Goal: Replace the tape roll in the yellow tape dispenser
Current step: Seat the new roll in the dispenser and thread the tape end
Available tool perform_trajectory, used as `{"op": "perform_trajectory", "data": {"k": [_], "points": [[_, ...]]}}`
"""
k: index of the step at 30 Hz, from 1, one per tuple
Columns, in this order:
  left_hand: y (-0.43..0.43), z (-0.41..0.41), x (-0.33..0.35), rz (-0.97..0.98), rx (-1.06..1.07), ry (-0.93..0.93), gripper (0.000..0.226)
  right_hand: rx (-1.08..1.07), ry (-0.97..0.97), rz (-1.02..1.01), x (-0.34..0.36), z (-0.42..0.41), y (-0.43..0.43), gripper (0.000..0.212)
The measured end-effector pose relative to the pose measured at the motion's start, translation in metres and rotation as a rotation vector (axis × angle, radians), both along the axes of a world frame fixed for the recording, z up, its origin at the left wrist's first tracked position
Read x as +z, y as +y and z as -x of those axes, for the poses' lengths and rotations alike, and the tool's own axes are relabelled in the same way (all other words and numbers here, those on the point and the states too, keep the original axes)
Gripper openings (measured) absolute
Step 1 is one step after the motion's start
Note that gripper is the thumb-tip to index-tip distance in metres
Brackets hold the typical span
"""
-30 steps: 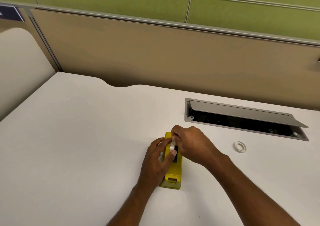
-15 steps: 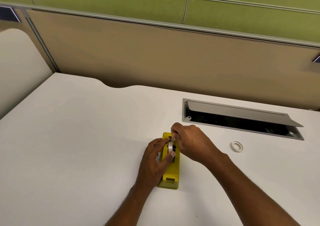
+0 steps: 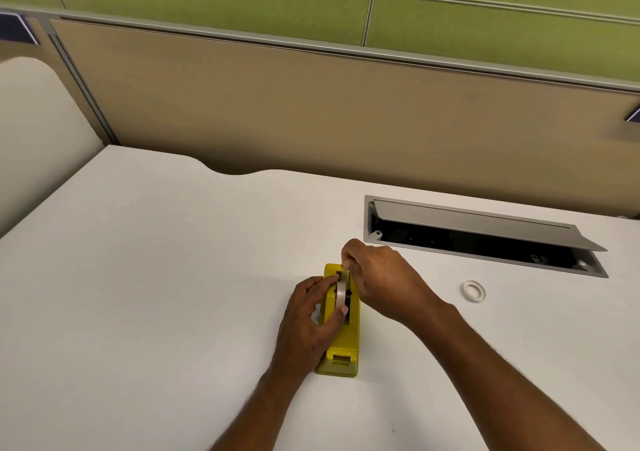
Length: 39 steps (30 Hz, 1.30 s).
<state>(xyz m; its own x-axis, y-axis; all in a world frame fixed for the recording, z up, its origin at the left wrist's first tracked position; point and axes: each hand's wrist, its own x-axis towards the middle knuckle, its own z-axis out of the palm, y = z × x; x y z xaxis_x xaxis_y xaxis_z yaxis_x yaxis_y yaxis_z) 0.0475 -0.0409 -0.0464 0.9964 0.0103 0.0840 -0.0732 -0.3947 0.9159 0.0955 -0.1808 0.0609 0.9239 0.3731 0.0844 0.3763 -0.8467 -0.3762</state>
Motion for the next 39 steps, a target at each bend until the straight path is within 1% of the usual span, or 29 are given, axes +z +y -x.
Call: {"op": "perform_trajectory", "data": {"k": [3, 6, 8, 13, 17, 23, 25, 28, 31, 39], "points": [[0.000, 0.000, 0.001, 0.035, 0.007, -0.005, 0.043, 0.014, 0.008, 0.010, 0.002, 0.000, 0.001, 0.011], [-0.001, -0.001, 0.001, 0.048, 0.017, -0.009, 0.032, 0.030, 0.017, 0.012, 0.003, 0.000, 0.002, 0.010], [-0.001, -0.001, 0.001, 0.049, 0.018, -0.009, 0.031, 0.030, 0.013, 0.014, 0.003, 0.000, 0.002, 0.010], [0.000, 0.000, 0.000, 0.040, -0.005, 0.010, 0.039, 0.002, -0.021, 0.004, 0.002, 0.000, 0.000, 0.007], [0.000, 0.000, 0.000, 0.011, -0.010, 0.037, 0.044, -0.001, -0.002, 0.016, 0.002, 0.001, 0.000, 0.007], [0.000, 0.000, 0.001, 0.021, -0.031, 0.021, 0.055, 0.020, -0.027, 0.005, 0.009, -0.001, 0.000, 0.008], [0.001, 0.000, 0.002, 0.006, -0.040, 0.018, 0.053, 0.036, -0.019, 0.017, 0.010, -0.001, 0.001, 0.007], [0.001, 0.001, 0.004, -0.008, -0.044, 0.020, 0.040, 0.041, -0.016, 0.015, 0.011, -0.001, 0.001, 0.006], [0.001, 0.002, 0.005, -0.002, -0.032, 0.024, 0.034, 0.041, -0.009, 0.021, 0.012, -0.001, 0.003, 0.003], [0.001, 0.000, -0.001, -0.007, -0.028, 0.006, 0.039, 0.006, -0.035, 0.021, 0.016, 0.000, 0.002, 0.008]]}}
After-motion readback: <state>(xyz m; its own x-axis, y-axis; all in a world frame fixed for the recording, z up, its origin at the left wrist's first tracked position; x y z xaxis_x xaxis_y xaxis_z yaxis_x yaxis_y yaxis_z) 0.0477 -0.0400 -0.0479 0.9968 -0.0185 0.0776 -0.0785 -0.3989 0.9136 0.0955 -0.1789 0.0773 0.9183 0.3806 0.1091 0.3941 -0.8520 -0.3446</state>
